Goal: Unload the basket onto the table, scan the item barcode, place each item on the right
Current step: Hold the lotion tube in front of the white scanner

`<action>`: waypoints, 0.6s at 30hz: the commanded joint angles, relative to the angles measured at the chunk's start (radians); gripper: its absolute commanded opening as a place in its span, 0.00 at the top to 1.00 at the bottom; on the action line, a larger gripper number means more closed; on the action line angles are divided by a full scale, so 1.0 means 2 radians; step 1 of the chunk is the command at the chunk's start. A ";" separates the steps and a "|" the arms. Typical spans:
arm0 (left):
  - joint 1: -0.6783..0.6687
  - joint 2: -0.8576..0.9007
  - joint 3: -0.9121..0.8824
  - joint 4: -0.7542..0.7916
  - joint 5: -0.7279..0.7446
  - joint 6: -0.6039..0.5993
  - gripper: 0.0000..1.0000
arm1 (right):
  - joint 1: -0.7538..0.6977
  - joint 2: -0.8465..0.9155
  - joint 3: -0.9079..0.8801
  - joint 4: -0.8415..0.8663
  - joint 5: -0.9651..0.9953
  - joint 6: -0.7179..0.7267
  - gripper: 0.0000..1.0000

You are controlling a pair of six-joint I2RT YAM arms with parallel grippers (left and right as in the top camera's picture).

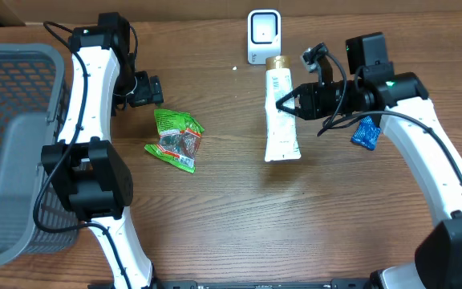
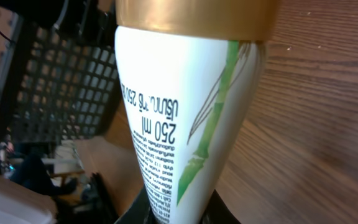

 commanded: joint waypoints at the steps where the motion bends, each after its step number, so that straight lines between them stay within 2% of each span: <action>1: -0.006 -0.012 0.000 0.000 0.002 -0.005 0.00 | 0.000 -0.034 0.017 0.014 -0.023 0.082 0.93; 7: -0.006 -0.012 0.000 0.000 0.002 -0.005 0.00 | 0.000 -0.035 0.017 0.020 -0.023 0.136 0.92; 13: -0.006 -0.012 0.000 0.000 0.002 -0.005 0.00 | 0.012 -0.035 0.017 0.034 0.002 0.136 0.92; 16: -0.006 -0.012 0.000 0.000 0.002 -0.005 0.00 | 0.036 -0.033 0.016 0.044 0.100 0.133 0.96; 17: -0.006 -0.012 0.000 0.000 0.002 -0.005 0.00 | 0.068 -0.028 0.015 0.051 0.246 0.133 0.96; 18: -0.006 -0.012 0.000 0.000 0.002 -0.005 0.00 | 0.080 -0.024 0.015 0.055 0.300 0.133 0.96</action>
